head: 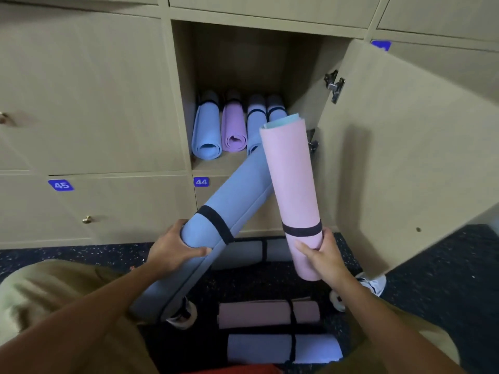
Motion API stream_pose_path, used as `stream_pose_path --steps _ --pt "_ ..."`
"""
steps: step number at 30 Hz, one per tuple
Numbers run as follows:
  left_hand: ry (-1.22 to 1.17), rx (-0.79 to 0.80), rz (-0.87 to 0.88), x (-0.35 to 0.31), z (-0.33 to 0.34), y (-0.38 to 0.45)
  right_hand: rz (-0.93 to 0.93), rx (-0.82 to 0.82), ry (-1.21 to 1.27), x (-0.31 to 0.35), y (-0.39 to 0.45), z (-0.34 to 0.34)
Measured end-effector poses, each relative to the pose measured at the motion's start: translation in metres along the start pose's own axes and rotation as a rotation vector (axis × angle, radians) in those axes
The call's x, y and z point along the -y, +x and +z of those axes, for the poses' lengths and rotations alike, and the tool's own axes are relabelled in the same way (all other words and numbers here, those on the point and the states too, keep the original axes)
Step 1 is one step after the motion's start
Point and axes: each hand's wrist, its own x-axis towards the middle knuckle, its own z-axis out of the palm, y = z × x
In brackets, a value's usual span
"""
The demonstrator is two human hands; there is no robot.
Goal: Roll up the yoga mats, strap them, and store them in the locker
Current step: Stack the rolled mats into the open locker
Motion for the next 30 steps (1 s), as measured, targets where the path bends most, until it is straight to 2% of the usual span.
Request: stream_pose_path --steps 6,11,15,23,26,30 --pt "0.271 0.144 -0.024 0.027 0.031 0.017 0.027 -0.01 -0.103 -0.02 0.0 -0.01" --pt "0.306 0.201 0.075 0.038 0.038 0.041 0.081 -0.012 -0.142 -0.048 -0.004 -0.01" --pt "0.523 0.307 0.109 0.048 0.049 0.064 0.178 0.028 -0.157 -0.076 0.001 -0.004" --pt "0.739 0.544 0.156 0.07 0.128 0.118 0.337 0.061 -0.129 -0.12 0.019 0.016" --pt "0.787 0.546 0.166 0.08 0.16 0.139 0.371 0.127 -0.157 -0.138 0.027 0.016" --pt "0.842 0.531 0.201 0.105 0.189 0.157 0.4 0.129 -0.197 -0.153 0.043 0.021"
